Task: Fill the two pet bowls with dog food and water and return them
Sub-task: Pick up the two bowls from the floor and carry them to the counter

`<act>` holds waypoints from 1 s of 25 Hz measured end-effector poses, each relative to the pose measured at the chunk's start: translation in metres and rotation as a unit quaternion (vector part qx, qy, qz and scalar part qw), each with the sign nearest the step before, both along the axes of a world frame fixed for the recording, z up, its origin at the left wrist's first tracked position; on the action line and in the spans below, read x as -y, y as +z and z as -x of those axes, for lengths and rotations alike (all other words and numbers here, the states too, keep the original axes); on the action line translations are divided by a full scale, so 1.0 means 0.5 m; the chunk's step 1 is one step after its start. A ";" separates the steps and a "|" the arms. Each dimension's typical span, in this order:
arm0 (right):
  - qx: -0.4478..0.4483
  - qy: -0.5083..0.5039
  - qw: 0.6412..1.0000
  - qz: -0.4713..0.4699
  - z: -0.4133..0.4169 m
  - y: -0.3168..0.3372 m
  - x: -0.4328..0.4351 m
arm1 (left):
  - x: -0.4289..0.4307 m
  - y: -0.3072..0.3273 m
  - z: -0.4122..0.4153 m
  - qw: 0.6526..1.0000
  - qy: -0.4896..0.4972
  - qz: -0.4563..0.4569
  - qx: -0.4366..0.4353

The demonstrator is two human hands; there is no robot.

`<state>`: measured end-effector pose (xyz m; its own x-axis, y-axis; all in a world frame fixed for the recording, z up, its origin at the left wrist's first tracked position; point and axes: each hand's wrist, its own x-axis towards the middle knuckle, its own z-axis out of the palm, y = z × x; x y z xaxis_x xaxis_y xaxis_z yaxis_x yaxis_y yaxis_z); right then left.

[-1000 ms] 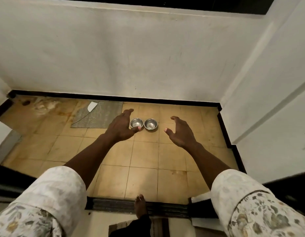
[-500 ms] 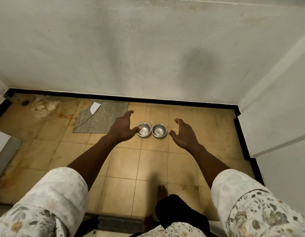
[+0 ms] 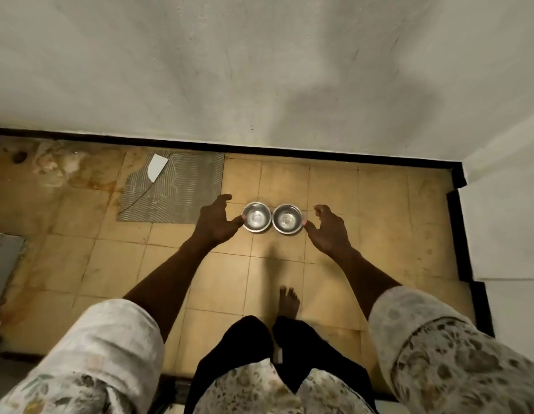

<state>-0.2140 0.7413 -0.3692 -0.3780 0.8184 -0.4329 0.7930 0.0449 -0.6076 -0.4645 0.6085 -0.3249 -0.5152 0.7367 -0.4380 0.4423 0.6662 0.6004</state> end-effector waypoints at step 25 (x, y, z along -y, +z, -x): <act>0.041 -0.209 0.963 0.168 0.118 -1.288 -0.294 | -0.272 -1.352 0.156 0.921 0.326 0.130 0.168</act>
